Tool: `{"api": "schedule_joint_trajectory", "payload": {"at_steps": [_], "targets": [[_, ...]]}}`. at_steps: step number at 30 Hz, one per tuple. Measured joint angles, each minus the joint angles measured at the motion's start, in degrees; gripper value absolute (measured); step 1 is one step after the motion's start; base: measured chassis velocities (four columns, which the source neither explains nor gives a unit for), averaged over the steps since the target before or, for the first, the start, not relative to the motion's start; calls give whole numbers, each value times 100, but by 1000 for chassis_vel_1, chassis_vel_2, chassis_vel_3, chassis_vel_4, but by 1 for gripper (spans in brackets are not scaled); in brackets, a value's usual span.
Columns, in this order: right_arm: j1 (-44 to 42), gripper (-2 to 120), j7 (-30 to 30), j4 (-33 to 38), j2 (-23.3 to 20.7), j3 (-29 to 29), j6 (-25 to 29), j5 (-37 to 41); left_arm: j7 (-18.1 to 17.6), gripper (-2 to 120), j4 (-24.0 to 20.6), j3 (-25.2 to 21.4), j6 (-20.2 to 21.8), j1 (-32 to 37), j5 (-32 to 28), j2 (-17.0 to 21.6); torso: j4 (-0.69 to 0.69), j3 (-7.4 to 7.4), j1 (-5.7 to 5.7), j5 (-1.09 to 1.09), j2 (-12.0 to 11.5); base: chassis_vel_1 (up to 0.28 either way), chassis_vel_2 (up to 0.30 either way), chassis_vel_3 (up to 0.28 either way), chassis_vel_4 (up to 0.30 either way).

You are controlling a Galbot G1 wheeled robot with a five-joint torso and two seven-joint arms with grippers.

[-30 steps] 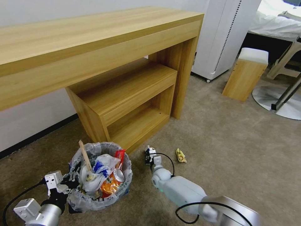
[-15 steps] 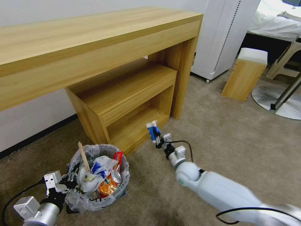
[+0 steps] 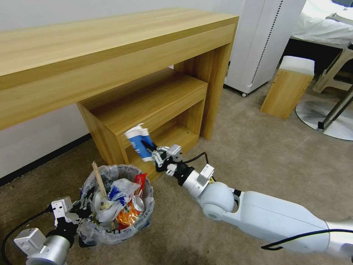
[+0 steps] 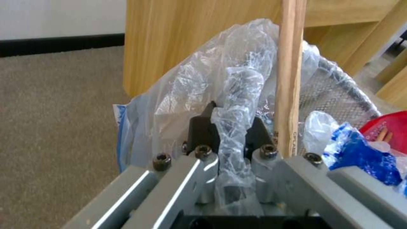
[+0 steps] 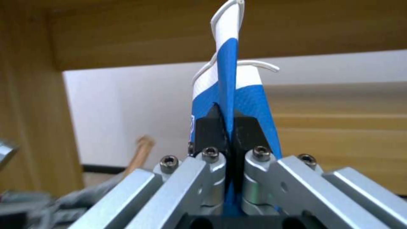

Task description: Pick up the trash bin and place the garbage on the floor into it.

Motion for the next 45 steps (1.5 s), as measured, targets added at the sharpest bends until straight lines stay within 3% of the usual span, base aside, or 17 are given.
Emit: {"api": "schedule_joint_trajectory", "payload": {"at_steps": [13, 23, 30, 33, 35, 45], "targets": [[-114, 0, 175, -550, 351, -839, 8, -455, -56, 3, -273, -50, 42, 76, -60, -148, -1, 0, 0, 0, 0, 0, 0, 0, 0], [-89, 0, 232, -1100, 791, -1125, 5, -571, -54, 3, -351, -41, 46, 110, -24, -219, 0, 0, 0, 0, 0, 0, 0, 0, 0], [-78, 0, 267, -1008, 804, -1107, -47, -484, -37, 3, -334, -39, 45, 111, -16, -213, -1, 0, 0, 0, 0, 0, 0, 0, 0], [-104, 6, 276, -935, 758, -1065, -81, -462, -35, 3, -302, -38, 45, 94, -23, -198, -1, 0, 0, 0, 0, 0, 0, 0, 0], [-137, 19, 282, -773, 640, -1018, -102, -485, -38, 3, -234, -47, 45, 57, -78, -141, -2, 0, 0, 0, 0, 0, 0, 0, 0], [-152, 53, 334, -524, 532, -896, -178, -401, -61, 3, -158, -50, 53, 23, -140, -108, -1, 0, 0, 0, 0, 0, 0, 0, 0]]}}
